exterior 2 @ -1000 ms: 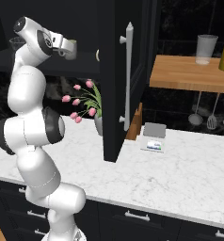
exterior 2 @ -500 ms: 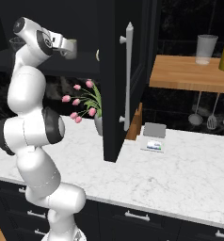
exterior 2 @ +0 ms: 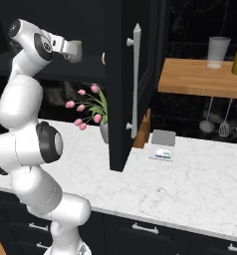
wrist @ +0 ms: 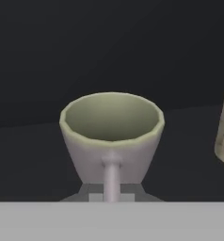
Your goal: Gather all objects into one cabinet and sort the glasses and bowls to opposite sides.
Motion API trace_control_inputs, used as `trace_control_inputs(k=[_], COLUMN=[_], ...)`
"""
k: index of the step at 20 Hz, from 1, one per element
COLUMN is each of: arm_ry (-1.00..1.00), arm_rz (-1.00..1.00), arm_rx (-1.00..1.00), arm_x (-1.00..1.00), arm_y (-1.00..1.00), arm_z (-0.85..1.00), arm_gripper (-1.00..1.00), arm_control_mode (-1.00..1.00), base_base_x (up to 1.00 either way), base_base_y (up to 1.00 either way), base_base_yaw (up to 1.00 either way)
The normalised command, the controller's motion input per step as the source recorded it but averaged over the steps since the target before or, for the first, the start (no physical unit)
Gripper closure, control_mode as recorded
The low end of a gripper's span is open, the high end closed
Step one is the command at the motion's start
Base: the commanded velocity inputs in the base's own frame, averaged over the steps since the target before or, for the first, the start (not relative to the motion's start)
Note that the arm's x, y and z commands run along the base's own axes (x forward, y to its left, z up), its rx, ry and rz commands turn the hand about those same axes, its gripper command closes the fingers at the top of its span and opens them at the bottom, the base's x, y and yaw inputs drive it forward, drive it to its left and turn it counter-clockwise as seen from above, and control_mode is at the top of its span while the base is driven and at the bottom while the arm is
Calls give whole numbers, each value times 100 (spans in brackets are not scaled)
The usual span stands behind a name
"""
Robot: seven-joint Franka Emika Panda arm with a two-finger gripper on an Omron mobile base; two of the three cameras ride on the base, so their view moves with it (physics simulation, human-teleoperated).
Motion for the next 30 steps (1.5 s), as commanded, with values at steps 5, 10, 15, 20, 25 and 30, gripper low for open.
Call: trace_control_inputs(k=[5,10,15,20,25,30], arm_ry=[0,0,0,0,0,0], arm_rz=[-8,-8,-6,-5,-2,0], arm_rx=[0,0,0,0,0,0], arm_x=[-9,0,0,0,0,0], arm_y=[-46,-55,-49,-23,-7,0], arm_z=[0,0,0,0,0,0], arm_gripper=[100,100,100,100,100,100], arm_control_mode=[-100,-100,-100,-100,-100,-100], base_base_x=[0,0,0,0,0,0], base_base_y=[0,0,0,0,0,0], base_base_yaw=[0,0,0,0,0,0])
